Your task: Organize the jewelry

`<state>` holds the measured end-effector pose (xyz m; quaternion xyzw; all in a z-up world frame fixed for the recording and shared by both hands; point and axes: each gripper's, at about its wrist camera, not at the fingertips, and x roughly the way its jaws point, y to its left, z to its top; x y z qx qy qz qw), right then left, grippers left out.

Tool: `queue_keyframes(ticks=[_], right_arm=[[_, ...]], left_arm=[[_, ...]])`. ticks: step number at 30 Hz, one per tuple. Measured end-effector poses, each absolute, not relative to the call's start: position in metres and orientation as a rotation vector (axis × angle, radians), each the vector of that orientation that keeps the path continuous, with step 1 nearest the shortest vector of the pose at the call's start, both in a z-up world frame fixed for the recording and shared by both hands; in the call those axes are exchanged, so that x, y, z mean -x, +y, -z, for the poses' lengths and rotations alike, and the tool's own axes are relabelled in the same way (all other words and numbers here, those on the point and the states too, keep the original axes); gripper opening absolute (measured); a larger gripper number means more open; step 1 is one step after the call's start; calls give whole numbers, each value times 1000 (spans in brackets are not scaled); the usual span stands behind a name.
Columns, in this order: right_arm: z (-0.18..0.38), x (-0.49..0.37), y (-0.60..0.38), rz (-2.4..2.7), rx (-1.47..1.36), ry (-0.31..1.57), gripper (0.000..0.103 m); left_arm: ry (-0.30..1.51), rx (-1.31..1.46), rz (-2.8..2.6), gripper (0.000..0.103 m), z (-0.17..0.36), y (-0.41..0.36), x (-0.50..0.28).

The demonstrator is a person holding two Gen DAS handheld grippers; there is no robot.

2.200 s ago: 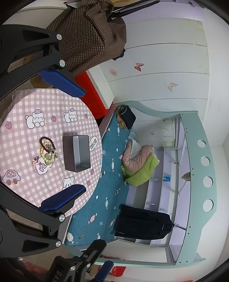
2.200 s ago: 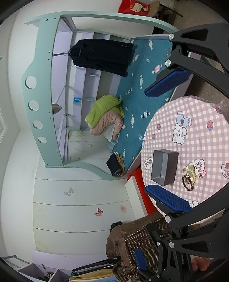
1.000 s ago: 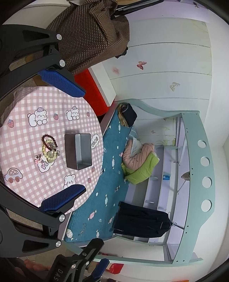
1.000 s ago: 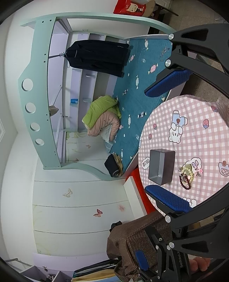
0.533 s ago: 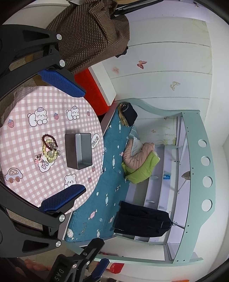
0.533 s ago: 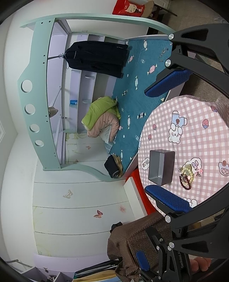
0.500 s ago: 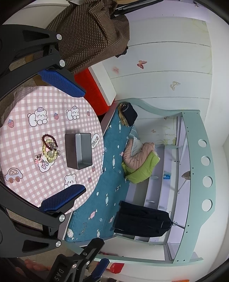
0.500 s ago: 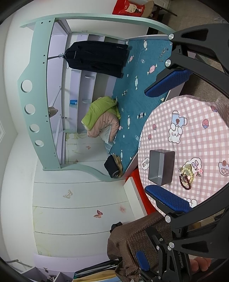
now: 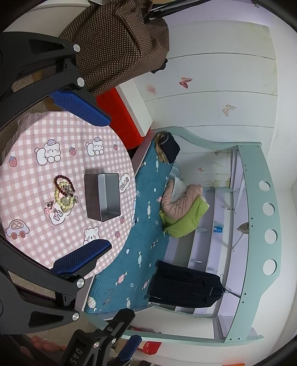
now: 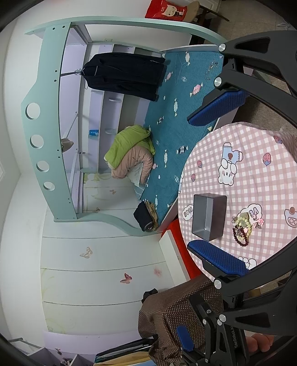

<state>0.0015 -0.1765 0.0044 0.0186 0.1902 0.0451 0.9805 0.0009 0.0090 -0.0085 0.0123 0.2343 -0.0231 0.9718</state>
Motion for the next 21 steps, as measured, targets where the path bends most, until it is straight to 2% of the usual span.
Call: queue_keyframes(ticks=[12,21], right_arm=[[12,-23,-166,-97,-30,467,96],[36,-48,-152,-116,-12,575,95]], left_arm=[[544,-4,48,98,20,26,-24],[688,24,67,98,48,42,-59]])
